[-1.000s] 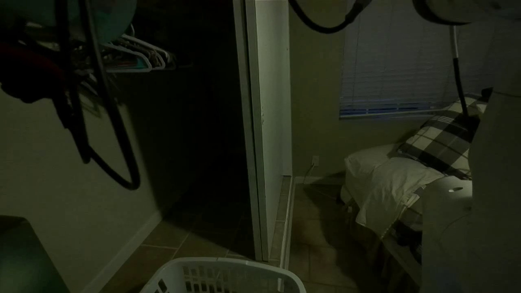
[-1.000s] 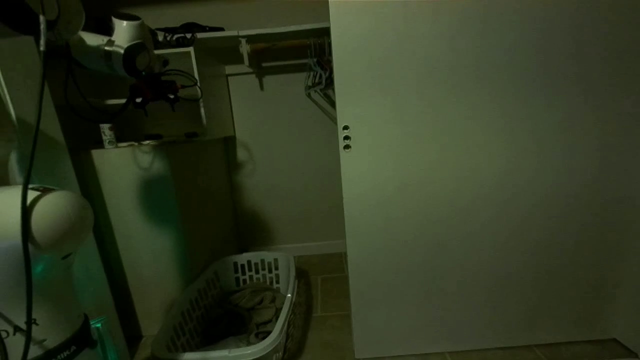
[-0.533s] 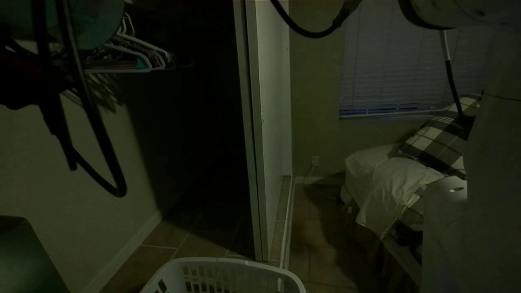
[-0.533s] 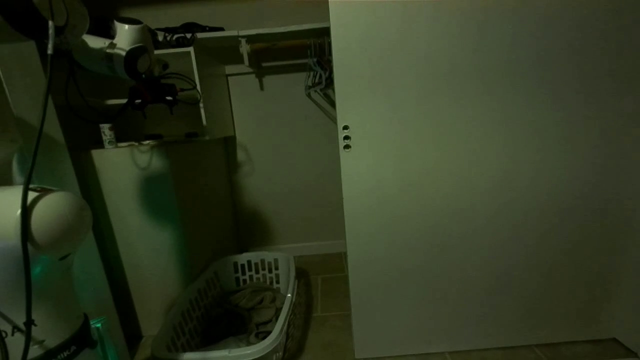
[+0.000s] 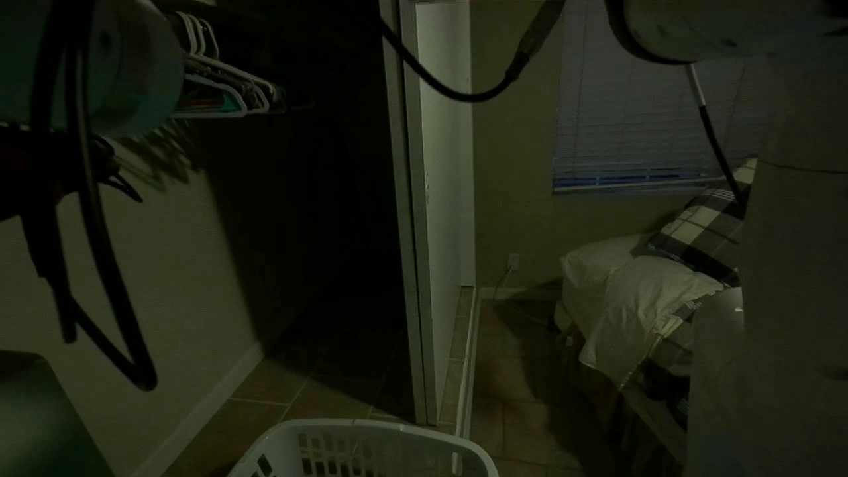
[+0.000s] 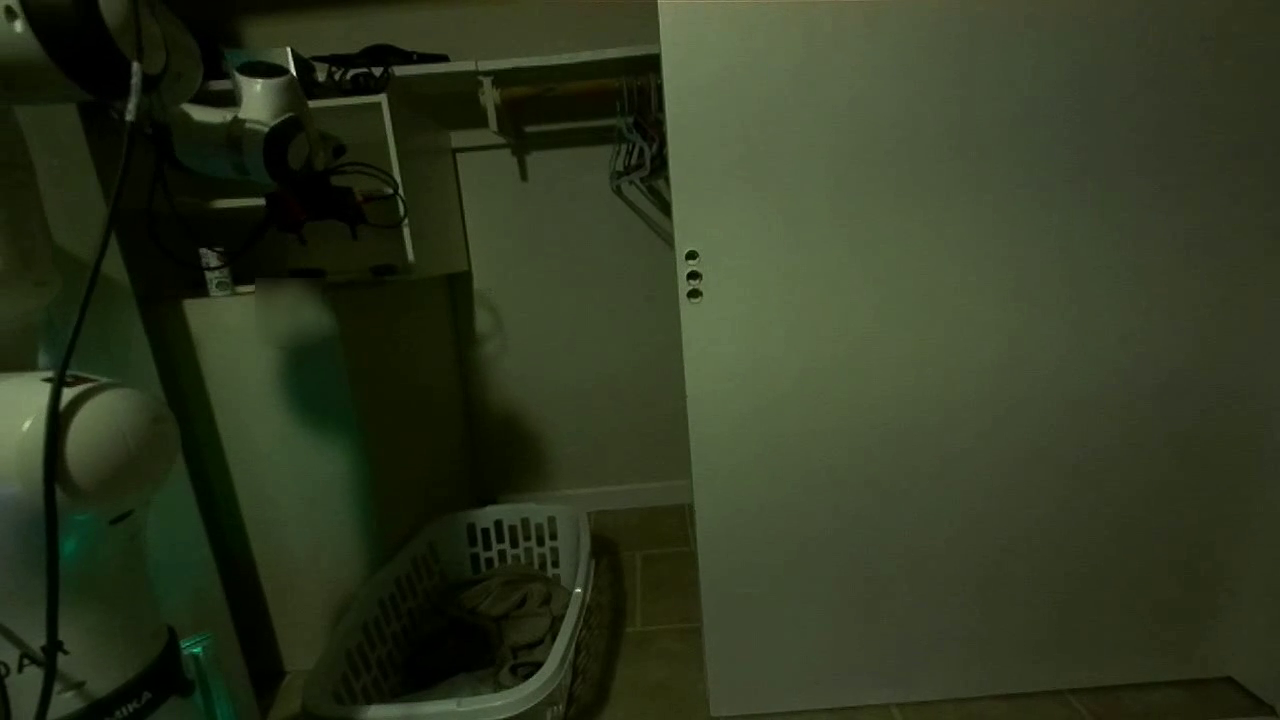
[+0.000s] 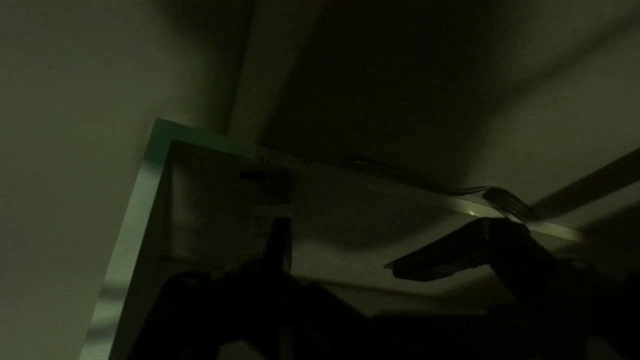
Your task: Move the black object from the bottom shelf to the middle shelf.
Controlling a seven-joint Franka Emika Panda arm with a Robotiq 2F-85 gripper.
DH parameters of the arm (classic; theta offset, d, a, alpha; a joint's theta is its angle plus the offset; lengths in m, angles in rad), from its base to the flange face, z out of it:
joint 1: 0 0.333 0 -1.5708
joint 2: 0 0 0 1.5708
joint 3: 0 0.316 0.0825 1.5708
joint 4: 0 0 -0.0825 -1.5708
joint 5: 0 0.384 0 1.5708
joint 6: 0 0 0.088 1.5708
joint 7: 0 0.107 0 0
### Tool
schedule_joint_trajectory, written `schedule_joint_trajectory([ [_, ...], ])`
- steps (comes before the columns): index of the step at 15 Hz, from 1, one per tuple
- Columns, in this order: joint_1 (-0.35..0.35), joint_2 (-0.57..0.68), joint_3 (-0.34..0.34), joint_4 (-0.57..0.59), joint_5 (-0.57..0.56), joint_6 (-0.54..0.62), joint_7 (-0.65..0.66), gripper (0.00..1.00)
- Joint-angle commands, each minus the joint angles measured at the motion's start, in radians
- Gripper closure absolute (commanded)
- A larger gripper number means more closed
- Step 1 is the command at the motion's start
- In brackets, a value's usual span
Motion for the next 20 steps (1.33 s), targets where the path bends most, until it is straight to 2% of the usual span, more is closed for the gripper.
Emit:
schedule_joint_trajectory([
  [1,-0.024,0.081,0.024,0.055,-0.149,0.064,0.139,0.0],
  [5,-0.015,0.16,0.018,0.137,-0.267,0.066,0.231,0.0],
  [7,-0.009,0.203,0.019,0.197,-0.287,0.057,0.245,0.0],
  [13,0.012,0.316,0.016,0.325,-0.293,0.046,0.238,0.0],
  [18,0.034,0.367,0.008,0.365,-0.29,0.037,0.235,0.0],
  [19,0.038,0.374,0.006,0.373,-0.29,0.035,0.234,0.01],
  [20,0.041,0.38,0.005,0.378,-0.288,0.032,0.233,0.09],
])
